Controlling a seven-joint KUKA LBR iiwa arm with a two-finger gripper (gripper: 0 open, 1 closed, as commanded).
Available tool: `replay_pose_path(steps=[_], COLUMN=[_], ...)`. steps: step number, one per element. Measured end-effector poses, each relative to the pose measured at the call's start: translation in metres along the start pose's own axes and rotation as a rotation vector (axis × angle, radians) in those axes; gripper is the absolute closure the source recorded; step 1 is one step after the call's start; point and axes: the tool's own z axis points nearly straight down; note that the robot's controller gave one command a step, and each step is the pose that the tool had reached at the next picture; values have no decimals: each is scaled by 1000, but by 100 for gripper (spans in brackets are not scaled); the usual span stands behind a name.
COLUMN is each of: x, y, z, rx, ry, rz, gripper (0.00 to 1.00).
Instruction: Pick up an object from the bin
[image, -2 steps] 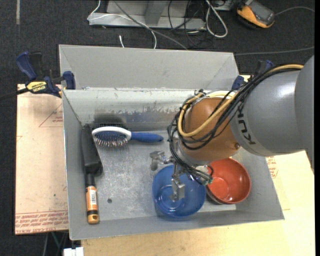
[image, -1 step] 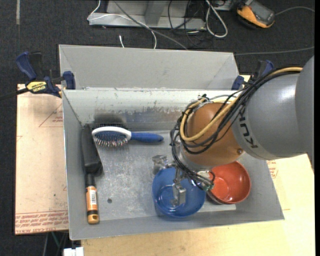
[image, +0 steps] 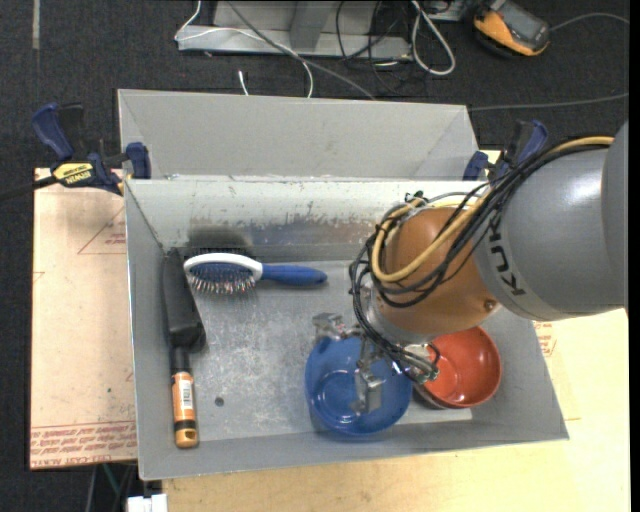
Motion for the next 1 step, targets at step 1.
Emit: replay_pose_path(steps=[1], x=[-17], y=[16], z=[-94], rx=[-1], ry=[-10], rz=[12], gripper=[100])
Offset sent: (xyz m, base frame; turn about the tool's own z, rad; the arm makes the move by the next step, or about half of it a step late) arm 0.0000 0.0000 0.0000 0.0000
